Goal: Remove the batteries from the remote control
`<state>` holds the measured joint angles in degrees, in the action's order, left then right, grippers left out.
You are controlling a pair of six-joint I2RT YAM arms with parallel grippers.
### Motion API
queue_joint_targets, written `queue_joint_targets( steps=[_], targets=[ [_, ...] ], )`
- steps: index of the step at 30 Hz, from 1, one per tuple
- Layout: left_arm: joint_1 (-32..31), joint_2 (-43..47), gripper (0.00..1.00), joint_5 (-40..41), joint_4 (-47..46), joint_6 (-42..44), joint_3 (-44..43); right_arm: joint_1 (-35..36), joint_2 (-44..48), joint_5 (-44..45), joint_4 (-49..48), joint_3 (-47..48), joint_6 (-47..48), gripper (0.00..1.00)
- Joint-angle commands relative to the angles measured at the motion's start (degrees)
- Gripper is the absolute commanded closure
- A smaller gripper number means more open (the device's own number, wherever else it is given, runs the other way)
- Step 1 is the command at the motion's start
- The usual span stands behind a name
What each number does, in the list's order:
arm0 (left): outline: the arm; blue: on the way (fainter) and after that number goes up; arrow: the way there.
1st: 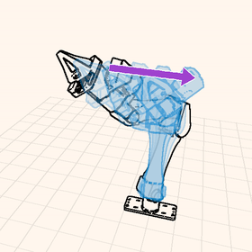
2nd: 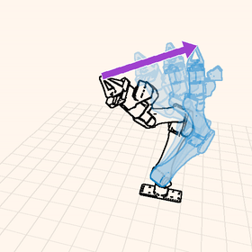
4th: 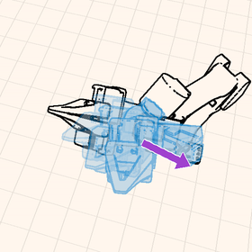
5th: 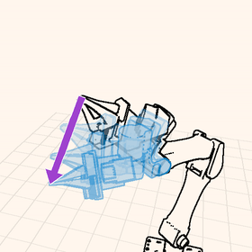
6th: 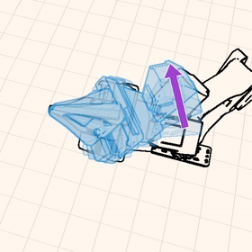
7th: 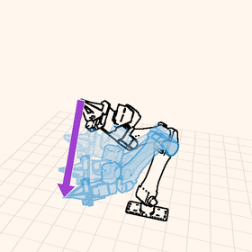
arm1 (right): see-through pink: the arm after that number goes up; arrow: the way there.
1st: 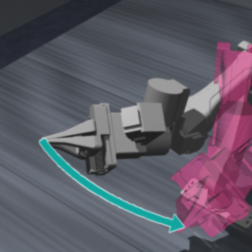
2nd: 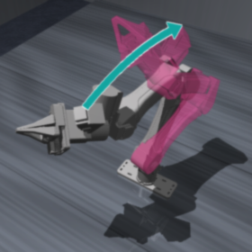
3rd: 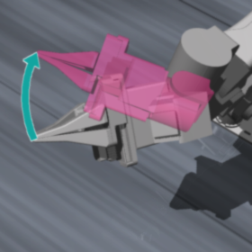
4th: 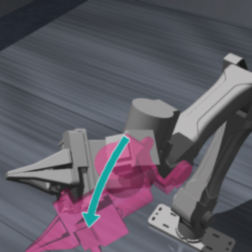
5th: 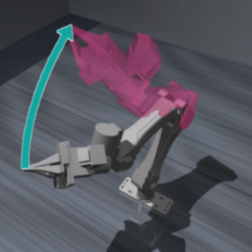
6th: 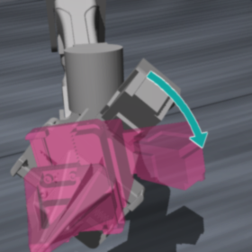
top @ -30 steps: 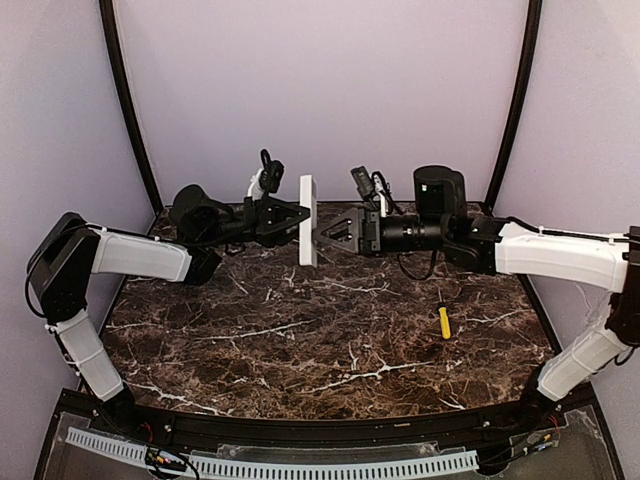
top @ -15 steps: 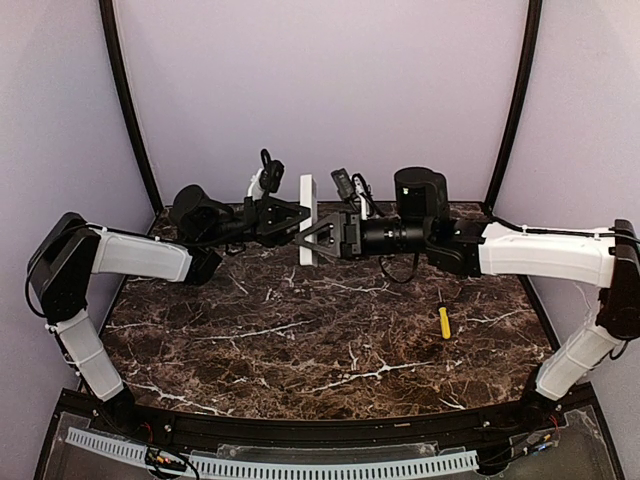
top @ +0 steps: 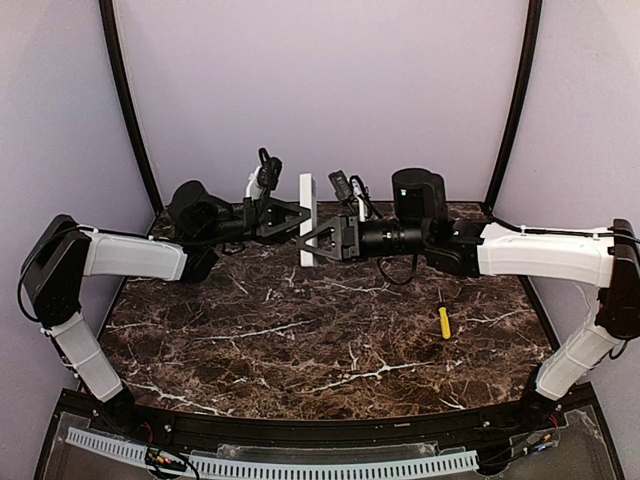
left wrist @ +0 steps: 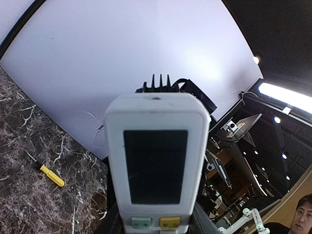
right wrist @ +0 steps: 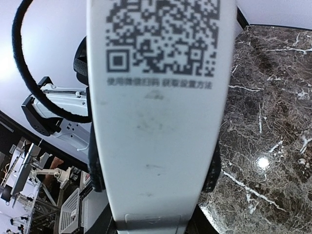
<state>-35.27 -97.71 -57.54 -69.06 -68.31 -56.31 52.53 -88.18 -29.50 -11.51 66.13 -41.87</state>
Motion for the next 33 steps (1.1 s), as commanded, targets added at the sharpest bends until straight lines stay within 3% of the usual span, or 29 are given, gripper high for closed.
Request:
queue_joint_targets(
  steps=[1,6,9,19,24,29,33],
  targets=[
    [-0.2,6.0,0.56,2.4,12.4,8.4,0.6,0.6,0.6,1.0,3.1,2.4,4.3,0.93],
    [-0.2,11.5,0.30,6.0,27.6,20.4,1.9,0.6,2.5,5.2,12.9,4.4,12.0,0.95],
    [-0.2,15.2,0.05,8.6,36.4,25.2,3.2,0.6,3.2,7.7,20.5,5.8,17.5,0.96],
    [0.3,25.2,0.01,21.6,61.9,40.9,4.4,0.7,0.8,17.4,41.2,10.8,37.1,0.98],
    [0.3,29.7,0.02,26.6,71.4,44.8,5.1,0.7,0.5,22.3,43.2,9.6,42.7,0.99],
    [0.3,31.4,0.04,30.4,73.2,44.2,6.6,0.8,-1.4,29.1,45.3,9.7,47.8,1.00],
    [0.4,29.0,0.05,28.8,76.6,45.4,4.0,1.6,-2.0,33.8,45.2,9.4,50.6,1.00]
  ],
)
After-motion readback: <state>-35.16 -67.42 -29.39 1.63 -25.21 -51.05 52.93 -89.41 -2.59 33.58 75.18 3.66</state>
